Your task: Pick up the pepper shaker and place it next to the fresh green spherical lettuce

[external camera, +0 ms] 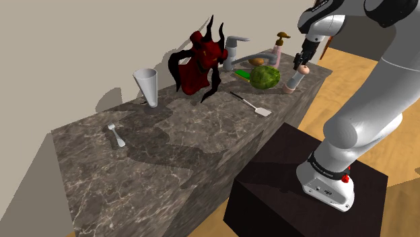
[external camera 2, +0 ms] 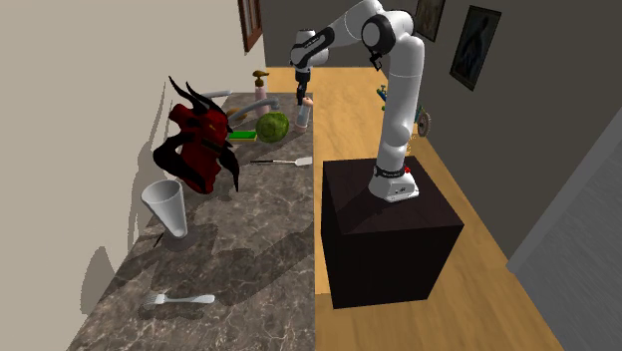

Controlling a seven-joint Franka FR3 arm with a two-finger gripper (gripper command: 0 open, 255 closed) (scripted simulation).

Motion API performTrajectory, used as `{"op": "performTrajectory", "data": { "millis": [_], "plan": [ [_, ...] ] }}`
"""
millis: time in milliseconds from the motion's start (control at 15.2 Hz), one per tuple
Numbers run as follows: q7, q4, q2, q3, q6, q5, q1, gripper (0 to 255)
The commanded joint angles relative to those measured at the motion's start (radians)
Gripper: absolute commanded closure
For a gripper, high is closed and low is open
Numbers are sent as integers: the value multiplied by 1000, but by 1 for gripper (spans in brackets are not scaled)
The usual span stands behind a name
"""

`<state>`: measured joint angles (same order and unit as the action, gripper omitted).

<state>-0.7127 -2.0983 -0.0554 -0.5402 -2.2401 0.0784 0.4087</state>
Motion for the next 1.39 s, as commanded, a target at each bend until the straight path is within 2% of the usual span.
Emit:
{"op": "performTrajectory", "data": {
  "millis": [0,132,198,528,792,1320],
  "plan": [
    [-1,0,-1,0,-1,1,0,255],
    [-1,0,-1,0,-1,1,0,255],
    [-1,0,0,0,-1,1,0,0],
    [-1,0,0,0,-1,1,0,0],
    [33,58,69,0,116,-48,-5,0],
    [33,58,69,0,116,-48,-4,0]
  ]
}}
